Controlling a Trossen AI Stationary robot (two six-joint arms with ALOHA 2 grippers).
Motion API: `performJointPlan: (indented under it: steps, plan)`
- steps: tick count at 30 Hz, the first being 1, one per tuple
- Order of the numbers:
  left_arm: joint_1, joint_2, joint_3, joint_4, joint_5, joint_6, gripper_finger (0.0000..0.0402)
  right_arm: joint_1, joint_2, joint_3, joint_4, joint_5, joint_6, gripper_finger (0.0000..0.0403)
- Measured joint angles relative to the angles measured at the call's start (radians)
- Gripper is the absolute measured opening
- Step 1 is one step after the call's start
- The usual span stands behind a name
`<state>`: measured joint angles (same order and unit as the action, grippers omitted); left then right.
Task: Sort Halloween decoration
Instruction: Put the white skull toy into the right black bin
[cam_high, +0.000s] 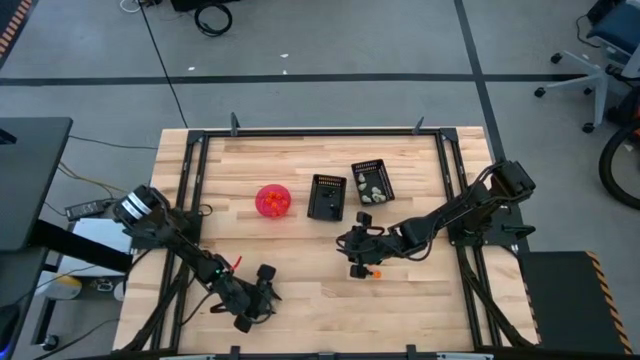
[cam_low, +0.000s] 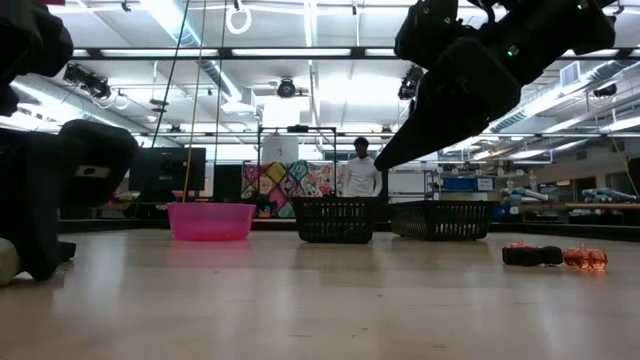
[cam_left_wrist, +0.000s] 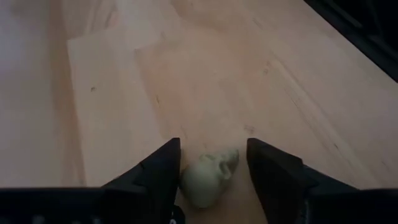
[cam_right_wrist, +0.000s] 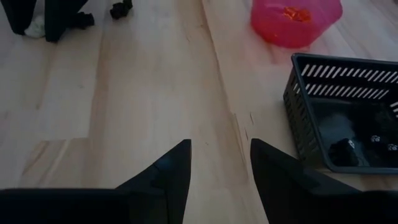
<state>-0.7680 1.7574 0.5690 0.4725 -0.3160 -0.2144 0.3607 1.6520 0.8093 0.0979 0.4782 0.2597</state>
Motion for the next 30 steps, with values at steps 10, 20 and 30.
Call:
performJointPlan:
  steps: [10,20,30]
  plan:
    - [-0.010,0.007,0.001,-0.017,-0.003,0.001,0.0113,0.000,0.000,0.000,0.002,0.000,0.001,0.0169]
    - [-0.009,0.008,0.000,-0.028,-0.011,0.022,0.0075,0.000,0.001,0.000,0.002,-0.007,-0.001,0.0169]
    - [0.003,-0.051,-0.009,-0.072,-0.065,0.099,0.0076,0.000,-0.006,0.000,-0.027,0.000,-0.015,0.0169]
